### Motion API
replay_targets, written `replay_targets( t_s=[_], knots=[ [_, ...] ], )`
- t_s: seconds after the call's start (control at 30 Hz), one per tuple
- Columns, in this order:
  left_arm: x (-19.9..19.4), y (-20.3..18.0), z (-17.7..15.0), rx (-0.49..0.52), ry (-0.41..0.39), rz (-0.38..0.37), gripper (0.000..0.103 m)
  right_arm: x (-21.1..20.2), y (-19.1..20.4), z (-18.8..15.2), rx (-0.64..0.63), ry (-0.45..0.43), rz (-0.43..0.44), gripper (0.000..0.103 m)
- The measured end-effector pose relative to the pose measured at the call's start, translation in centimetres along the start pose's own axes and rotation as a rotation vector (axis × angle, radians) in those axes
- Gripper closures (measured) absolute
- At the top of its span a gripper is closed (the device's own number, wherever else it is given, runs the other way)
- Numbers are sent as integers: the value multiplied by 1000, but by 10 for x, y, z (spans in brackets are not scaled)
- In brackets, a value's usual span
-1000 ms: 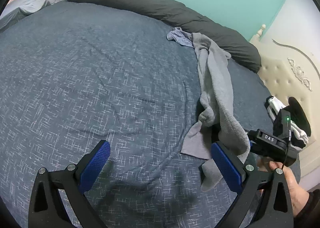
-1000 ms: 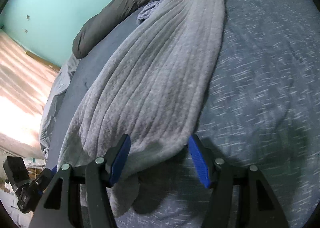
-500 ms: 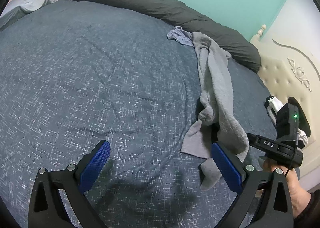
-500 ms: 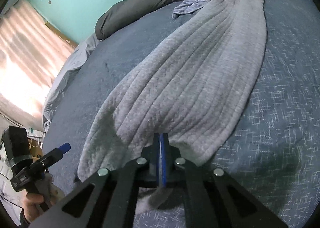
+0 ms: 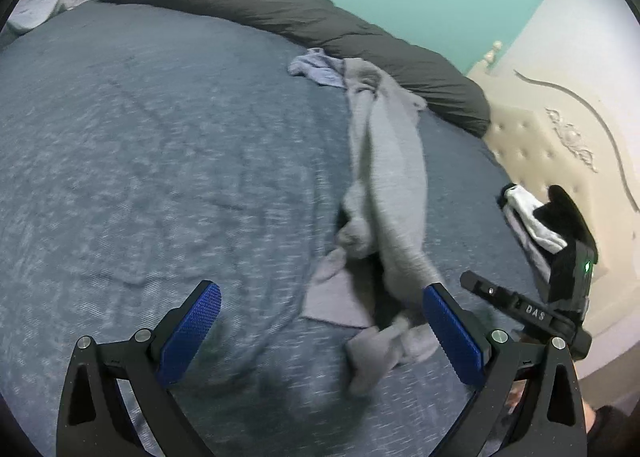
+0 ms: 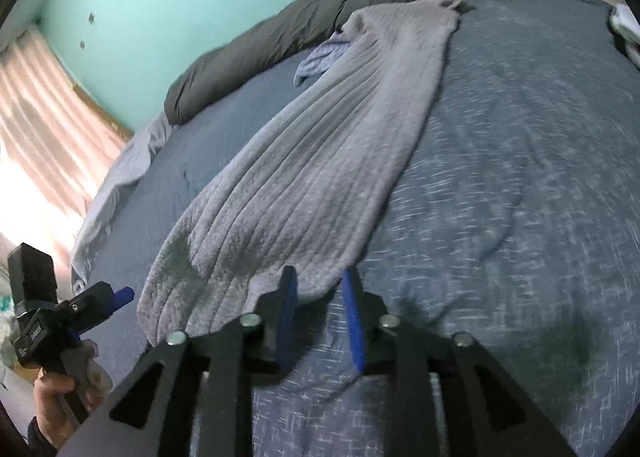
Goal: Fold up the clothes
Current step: 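Lay the sweater flat and open the right tool, then grasp the sweater's hem end with the left tool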
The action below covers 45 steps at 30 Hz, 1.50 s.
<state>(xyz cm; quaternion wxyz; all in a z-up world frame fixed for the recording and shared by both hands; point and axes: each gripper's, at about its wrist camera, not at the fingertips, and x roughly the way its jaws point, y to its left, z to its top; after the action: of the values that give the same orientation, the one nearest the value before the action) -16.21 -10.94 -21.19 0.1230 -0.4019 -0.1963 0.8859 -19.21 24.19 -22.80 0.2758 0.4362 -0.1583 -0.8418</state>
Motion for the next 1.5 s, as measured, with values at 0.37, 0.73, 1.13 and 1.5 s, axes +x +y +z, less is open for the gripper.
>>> replay_targets(
  t_s=[0.37,0.73,1.13,1.5],
  knots=[
    [34,-25,19,28,43,-53,0,13,6,-4,56,-69,42,75],
    [85,-40,45,89,154,-35,0,18,-1,8,37,-86,61,75],
    [115,-54,50,162,242,-12,30,14,-10,13,83,-105,66,74],
    [114,-59,50,236,260,-22,78,15,-13,13,105,-103,71,74]
  ],
)
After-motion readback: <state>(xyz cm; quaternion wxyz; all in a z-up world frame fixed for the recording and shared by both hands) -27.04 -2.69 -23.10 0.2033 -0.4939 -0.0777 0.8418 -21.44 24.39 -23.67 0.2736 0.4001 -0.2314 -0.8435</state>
